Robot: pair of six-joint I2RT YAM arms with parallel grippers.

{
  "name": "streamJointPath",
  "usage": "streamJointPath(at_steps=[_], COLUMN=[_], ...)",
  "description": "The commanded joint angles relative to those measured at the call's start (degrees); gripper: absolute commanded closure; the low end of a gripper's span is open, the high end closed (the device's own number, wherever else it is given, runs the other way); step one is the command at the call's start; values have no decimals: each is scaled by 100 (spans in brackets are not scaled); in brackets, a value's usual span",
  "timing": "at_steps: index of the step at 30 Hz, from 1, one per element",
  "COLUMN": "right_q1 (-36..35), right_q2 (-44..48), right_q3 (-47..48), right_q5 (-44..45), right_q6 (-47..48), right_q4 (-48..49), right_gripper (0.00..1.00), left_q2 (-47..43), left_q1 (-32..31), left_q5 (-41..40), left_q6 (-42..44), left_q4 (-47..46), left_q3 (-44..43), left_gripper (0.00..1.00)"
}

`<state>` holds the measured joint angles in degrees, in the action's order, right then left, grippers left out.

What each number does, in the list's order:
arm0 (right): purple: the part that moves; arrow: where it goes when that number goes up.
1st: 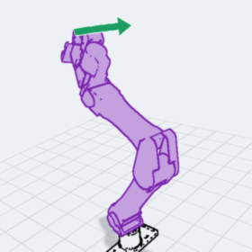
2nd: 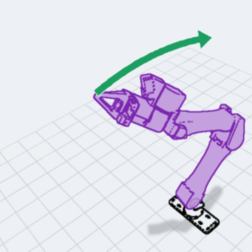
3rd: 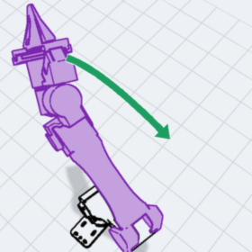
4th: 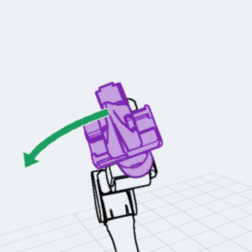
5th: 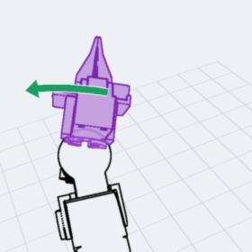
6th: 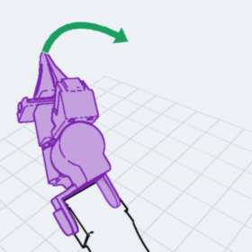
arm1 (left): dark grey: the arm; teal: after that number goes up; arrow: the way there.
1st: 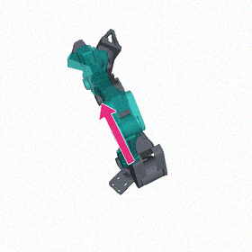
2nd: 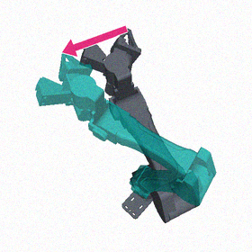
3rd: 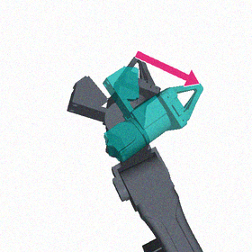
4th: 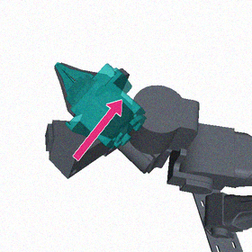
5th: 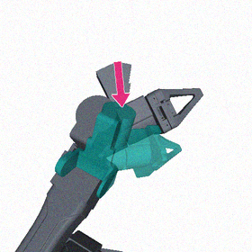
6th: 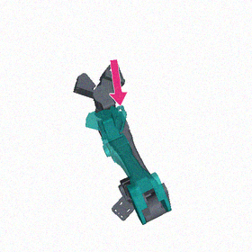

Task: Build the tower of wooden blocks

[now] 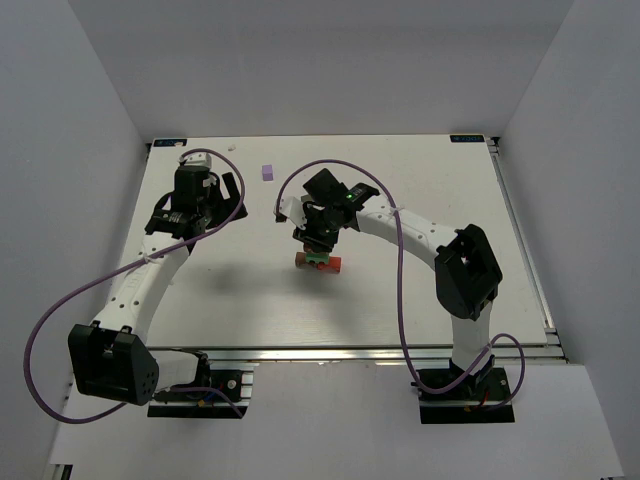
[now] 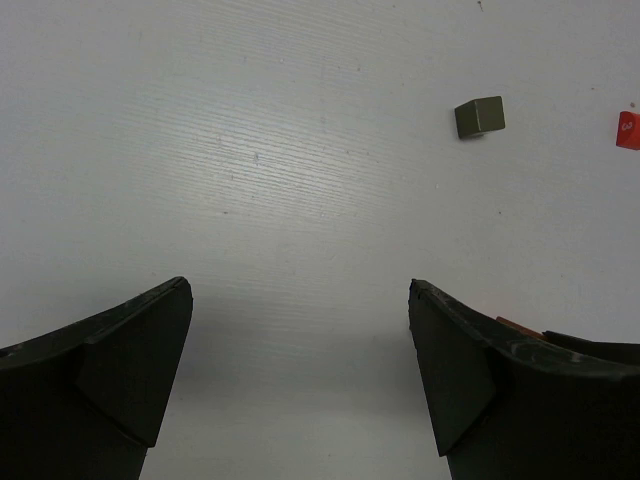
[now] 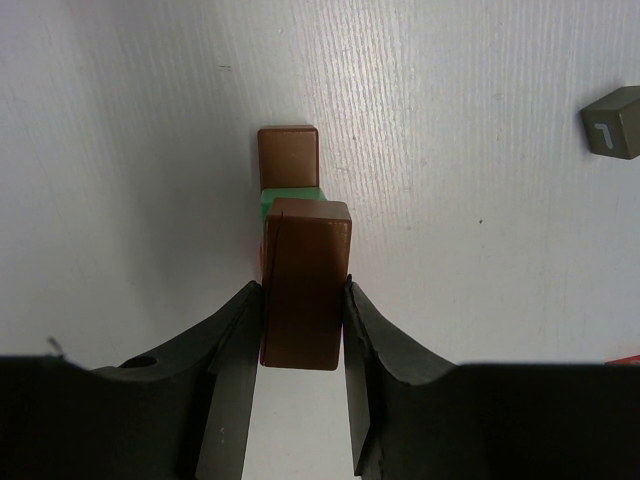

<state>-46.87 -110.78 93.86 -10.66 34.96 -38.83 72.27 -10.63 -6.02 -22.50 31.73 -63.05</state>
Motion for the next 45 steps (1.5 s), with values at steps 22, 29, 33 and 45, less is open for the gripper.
streamJointPath(at_steps=[22, 29, 33, 45], right_q1=[55, 55, 55, 55], right_q2=[-84, -84, -93, -145], right_q3=[-9, -17, -17, -44], right_q5=[-253, -209, -147, -183], right_q6=[99, 151, 187, 213], right_q4=[51, 16, 7, -11], right_gripper=[76, 76, 75, 74], left_q2=[-152, -161, -108, -108], left_q1=[0, -9, 0, -9], left_q5=[-31, -39, -31, -48], left_q6=[44, 53, 44, 53], left_q4=[-8, -26, 9, 9], left_q3=[-155, -146, -164, -155], left_gripper=[2, 2, 2, 2])
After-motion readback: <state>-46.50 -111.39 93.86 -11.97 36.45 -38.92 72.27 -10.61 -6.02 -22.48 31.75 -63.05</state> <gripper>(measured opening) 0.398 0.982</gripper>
